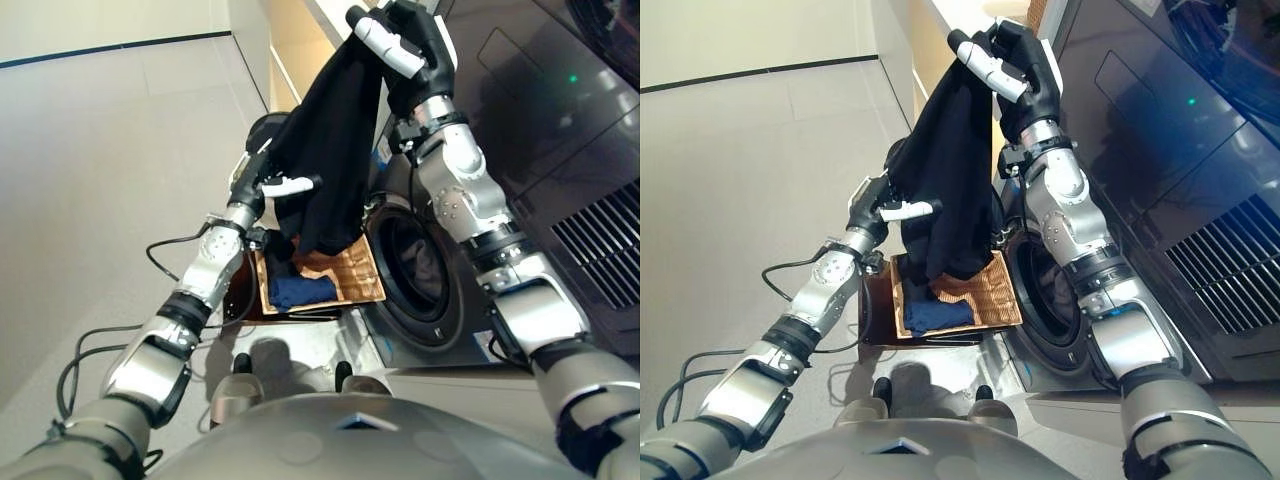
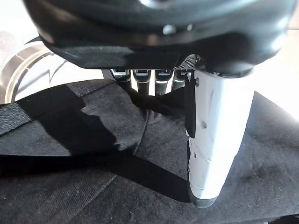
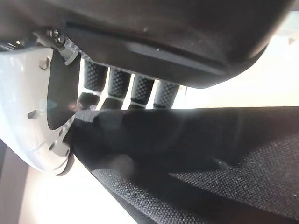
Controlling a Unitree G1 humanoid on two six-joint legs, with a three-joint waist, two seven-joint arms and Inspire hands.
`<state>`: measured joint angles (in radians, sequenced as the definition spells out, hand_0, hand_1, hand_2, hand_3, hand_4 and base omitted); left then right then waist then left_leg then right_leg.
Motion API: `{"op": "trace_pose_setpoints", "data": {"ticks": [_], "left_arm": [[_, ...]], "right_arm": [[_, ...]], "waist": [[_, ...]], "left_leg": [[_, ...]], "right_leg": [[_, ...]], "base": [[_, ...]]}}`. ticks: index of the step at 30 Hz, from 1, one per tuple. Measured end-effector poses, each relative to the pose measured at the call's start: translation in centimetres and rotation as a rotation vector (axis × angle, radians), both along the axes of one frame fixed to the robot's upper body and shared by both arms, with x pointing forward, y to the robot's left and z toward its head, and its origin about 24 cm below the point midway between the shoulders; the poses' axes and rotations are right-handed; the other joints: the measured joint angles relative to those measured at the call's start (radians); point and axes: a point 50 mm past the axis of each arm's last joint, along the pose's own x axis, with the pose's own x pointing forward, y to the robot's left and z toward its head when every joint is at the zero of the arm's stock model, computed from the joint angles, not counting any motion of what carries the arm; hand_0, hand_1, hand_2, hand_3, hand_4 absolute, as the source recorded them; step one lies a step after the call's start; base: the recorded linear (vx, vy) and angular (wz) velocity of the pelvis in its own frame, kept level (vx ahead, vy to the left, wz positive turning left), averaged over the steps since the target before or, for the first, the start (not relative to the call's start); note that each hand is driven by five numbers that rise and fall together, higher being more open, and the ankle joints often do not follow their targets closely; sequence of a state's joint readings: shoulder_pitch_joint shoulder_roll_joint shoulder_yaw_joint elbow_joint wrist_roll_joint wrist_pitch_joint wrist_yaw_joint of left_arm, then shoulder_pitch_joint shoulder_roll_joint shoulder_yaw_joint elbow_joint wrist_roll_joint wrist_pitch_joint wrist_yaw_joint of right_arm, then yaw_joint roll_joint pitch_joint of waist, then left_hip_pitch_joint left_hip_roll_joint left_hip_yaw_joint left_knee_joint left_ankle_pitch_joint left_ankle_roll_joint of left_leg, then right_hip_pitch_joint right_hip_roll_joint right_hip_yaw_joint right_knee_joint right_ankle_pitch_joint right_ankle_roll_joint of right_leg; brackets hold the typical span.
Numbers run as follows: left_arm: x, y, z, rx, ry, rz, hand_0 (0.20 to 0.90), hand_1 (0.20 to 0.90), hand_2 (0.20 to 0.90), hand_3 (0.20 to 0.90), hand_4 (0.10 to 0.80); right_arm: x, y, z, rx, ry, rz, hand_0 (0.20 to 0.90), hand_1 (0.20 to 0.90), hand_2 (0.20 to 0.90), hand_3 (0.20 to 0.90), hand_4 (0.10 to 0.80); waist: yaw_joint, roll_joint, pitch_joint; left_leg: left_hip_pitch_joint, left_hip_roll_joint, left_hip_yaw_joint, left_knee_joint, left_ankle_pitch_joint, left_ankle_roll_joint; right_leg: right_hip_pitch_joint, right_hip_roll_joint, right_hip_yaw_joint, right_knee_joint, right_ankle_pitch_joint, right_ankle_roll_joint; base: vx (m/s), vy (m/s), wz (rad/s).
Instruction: Pick up the clothes and place them into the washing machine
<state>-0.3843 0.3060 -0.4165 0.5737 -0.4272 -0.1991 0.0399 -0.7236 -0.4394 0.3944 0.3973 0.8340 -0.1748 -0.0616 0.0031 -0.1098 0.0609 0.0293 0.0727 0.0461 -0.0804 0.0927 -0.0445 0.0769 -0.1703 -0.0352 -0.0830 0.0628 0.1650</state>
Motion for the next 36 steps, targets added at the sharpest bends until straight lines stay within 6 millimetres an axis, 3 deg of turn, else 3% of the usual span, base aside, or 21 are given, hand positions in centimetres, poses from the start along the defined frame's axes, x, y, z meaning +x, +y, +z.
{"op": "trace_pose_setpoints", "data": {"ticks": [9,10,11,12,36], "left_arm": [[-0.2,-0.3,-0.8,-0.006,0.039,-0.010,0.900,0.900,0.900,0.900,0.800],[-0.2,-0.5,-0.8,-0.011,0.040,-0.012,0.609,0.609,0.609,0.609,0.592],[-0.2,-0.6,-0.8,-0.012,0.040,-0.013,0.516,0.516,0.516,0.516,0.525],[-0.2,-0.6,-0.8,-0.015,0.040,-0.014,0.200,0.200,0.200,0.200,0.300],[-0.5,-1.6,-1.2,-0.036,0.063,-0.040,0.200,0.200,0.200,0.200,0.300]], "right_arm": [[-0.8,0.9,1.9,0.024,-0.074,0.063,0.200,0.200,0.200,0.200,0.300],[-0.8,0.9,1.9,0.021,-0.077,0.072,0.200,0.200,0.200,0.200,0.300],[-0.8,0.9,1.9,0.021,-0.077,0.074,0.200,0.200,0.200,0.200,0.300],[-0.9,1.0,1.8,0.018,-0.076,0.077,0.200,0.200,0.200,0.200,0.300],[-0.9,1.5,1.4,0.004,-0.066,0.097,0.200,0.200,0.200,0.200,0.300]], "waist": [[-0.018,0.008,0.000],[-0.018,0.009,0.000],[-0.018,0.009,0.000],[-0.017,0.009,0.000],[-0.017,0.008,0.000]], "left_leg": [[0.001,0.000,0.001,0.000,0.000,0.000],[0.001,0.001,0.001,0.000,0.000,0.000],[0.001,0.001,0.001,0.000,0.000,0.000],[0.002,0.001,0.001,0.000,0.000,0.000],[0.001,0.001,0.001,0.000,0.000,0.000]], "right_leg": [[0.001,0.000,0.000,0.000,0.000,0.000],[0.001,0.001,0.000,0.000,0.000,0.000],[0.001,0.001,0.000,0.000,0.000,0.000],[0.001,0.001,0.000,0.000,0.000,0.000],[0.001,0.001,0.000,0.000,0.000,0.000]], "base": [[0.000,0.000,0.00],[0.000,0.000,0.00],[0.000,0.000,0.00],[0.000,0.000,0.00],[0.000,0.000,0.00]]}}
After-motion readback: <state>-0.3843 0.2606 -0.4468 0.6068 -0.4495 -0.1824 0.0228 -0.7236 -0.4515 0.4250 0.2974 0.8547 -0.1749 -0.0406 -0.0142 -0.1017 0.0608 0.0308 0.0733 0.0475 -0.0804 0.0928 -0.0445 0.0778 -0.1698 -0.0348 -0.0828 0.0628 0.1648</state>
